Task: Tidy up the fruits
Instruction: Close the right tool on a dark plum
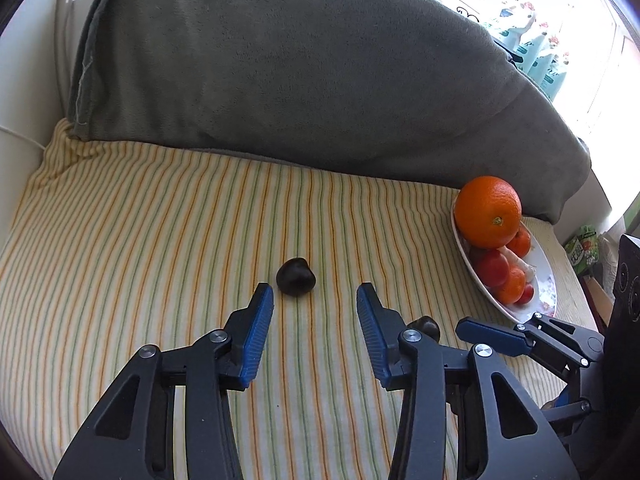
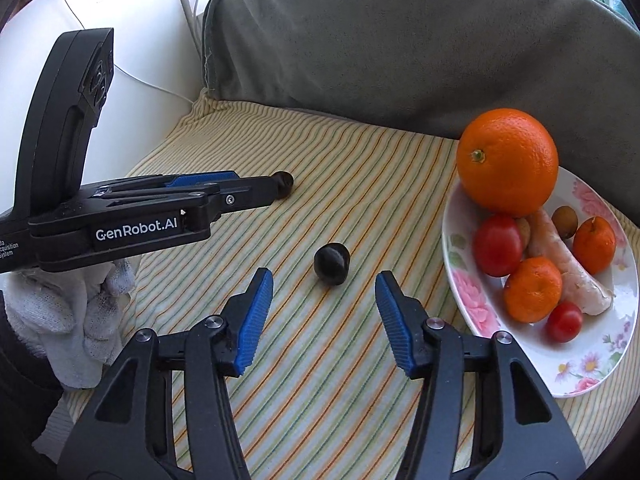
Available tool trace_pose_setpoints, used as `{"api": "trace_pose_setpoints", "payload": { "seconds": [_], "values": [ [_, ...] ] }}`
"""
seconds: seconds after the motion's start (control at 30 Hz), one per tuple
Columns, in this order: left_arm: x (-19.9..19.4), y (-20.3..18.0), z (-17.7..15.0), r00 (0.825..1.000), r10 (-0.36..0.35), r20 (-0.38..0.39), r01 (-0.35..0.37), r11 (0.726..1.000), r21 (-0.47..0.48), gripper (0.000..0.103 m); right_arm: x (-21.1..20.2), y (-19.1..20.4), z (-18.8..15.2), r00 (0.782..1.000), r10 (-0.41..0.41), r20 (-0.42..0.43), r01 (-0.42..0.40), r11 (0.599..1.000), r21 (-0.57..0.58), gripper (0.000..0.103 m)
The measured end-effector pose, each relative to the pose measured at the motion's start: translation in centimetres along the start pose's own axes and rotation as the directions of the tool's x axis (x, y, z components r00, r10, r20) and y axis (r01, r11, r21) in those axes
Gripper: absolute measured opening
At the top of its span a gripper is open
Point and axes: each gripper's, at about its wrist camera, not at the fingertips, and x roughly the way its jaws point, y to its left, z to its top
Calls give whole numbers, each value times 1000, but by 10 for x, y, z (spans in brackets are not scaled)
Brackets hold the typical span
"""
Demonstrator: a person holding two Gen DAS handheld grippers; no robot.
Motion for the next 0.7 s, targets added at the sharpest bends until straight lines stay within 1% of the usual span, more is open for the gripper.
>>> {"api": "trace_pose_setpoints", "payload": {
  "seconds": [0.07, 0.17, 0.23, 0.3, 0.37, 0.53, 0.7],
  "values": [
    [5, 0, 2, 1000, 7, -3, -7, 1000, 2, 41, 3, 0, 0, 1000, 0, -10, 0, 1000, 2, 50],
    [12, -1, 4, 1000, 12, -7, -12, 1000, -1, 40, 6, 1, 3, 1000, -8, -18, 8, 1000, -5, 50],
    [15, -1, 5, 1000, 15, -13, -15, 1000, -2, 37, 9, 2, 5, 1000, -17, -26, 17, 1000, -9, 50],
    [18, -1, 5, 1000, 17, -19, -17, 1000, -2, 36, 12, 1, 7, 999, -22, -41, 22, 1000, -6, 49],
    [20, 1, 6, 1000, 20, -23, -20, 1000, -1, 36, 19, 1, 10, 998, -19, -57, 19, 1000, -4, 45],
    [27, 0, 8, 999, 26, -30, -26, 1000, -6, 31, 25, 3, 12, 997, -18, -70, 18, 1000, -11, 42],
    [33, -2, 11, 999, 36, -40, -37, 999, -9, 26, 30, 10, 10, 997, -20, -73, 19, 1000, -13, 35]
  ]
}}
